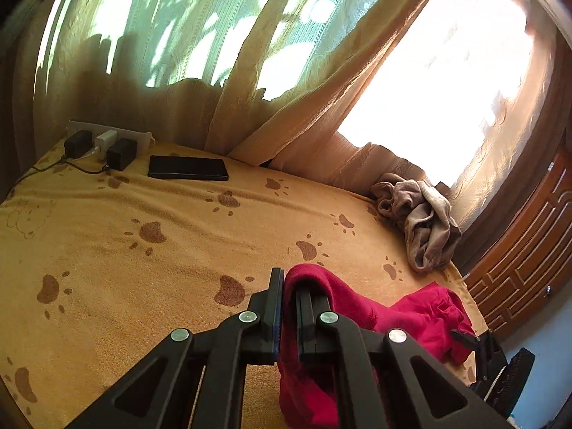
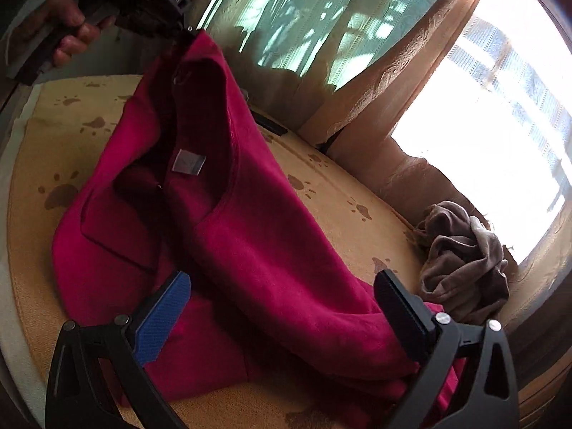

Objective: Fold clothes

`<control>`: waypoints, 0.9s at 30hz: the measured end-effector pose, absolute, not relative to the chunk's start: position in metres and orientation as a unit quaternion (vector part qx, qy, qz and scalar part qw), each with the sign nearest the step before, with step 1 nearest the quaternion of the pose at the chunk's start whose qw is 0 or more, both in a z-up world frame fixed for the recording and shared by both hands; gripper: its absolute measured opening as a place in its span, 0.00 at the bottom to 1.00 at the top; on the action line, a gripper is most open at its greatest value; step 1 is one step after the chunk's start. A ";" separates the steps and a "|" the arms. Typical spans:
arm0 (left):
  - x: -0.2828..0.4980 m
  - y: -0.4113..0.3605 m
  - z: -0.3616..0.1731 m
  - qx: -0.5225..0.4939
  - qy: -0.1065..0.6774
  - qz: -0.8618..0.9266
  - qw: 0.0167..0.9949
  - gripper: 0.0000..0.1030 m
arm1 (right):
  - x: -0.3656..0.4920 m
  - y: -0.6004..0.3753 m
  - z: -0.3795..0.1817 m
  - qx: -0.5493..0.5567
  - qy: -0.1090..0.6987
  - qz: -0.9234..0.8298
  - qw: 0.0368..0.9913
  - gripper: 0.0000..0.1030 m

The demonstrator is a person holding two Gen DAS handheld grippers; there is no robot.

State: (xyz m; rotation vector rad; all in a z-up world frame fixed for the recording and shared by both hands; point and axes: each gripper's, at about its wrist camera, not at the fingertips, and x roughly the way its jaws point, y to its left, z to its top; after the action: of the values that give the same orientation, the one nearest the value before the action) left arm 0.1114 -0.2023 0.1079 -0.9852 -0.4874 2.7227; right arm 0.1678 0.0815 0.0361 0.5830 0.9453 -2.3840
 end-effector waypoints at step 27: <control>0.050 -0.231 -0.008 -0.424 -0.270 0.860 0.091 0.06 | -0.019 0.152 0.119 0.318 0.033 -0.904 0.284 1.00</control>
State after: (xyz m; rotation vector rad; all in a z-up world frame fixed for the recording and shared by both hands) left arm 0.0500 -0.2313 -0.0077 -1.2599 -0.8037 2.5539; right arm -0.0189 0.1523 0.1193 0.8521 0.0874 -2.4181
